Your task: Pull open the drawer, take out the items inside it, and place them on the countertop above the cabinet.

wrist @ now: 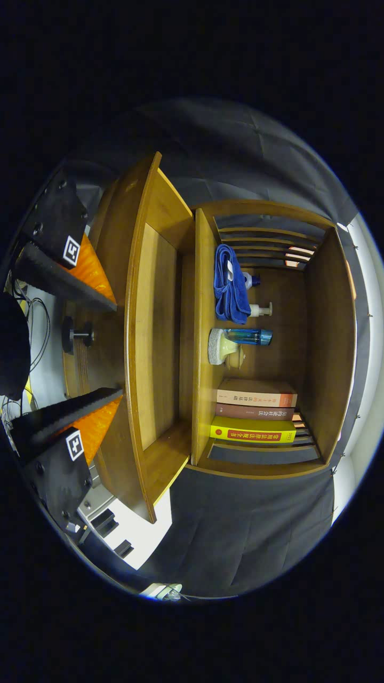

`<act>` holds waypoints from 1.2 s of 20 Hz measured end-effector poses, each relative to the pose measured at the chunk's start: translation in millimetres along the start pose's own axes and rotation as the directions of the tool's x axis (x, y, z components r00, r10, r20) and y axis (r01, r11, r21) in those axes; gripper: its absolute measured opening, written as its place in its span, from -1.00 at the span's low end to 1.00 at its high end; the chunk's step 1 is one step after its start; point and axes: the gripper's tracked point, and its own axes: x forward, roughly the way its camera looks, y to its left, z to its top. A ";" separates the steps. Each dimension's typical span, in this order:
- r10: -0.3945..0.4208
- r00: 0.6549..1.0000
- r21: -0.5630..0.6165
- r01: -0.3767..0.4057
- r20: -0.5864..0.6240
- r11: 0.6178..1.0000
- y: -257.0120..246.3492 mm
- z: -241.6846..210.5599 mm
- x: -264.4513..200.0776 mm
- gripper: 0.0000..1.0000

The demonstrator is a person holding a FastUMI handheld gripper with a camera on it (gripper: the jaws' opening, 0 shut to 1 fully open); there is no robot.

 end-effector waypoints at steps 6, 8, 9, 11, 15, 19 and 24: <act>-0.013 1.000 -0.002 0.013 0.008 1.000 0.2 12.6 23.4 0.92; -0.016 1.000 -0.003 0.016 0.006 1.000 0.4 11.9 29.0 0.92; -0.019 1.000 0.000 0.019 0.011 1.000 0.9 13.9 31.6 0.92; -0.018 1.000 0.006 0.018 0.009 1.000 0.6 15.0 36.8 0.92; -0.016 1.000 0.003 0.016 0.005 1.000 1.0 16.3 47.3 0.92; -0.015 1.000 -0.006 0.015 0.001 1.000 1.9 19.4 61.0 0.92; -0.001 1.000 -0.007 0.001 -0.018 1.000 8.5 15.8 81.3 0.92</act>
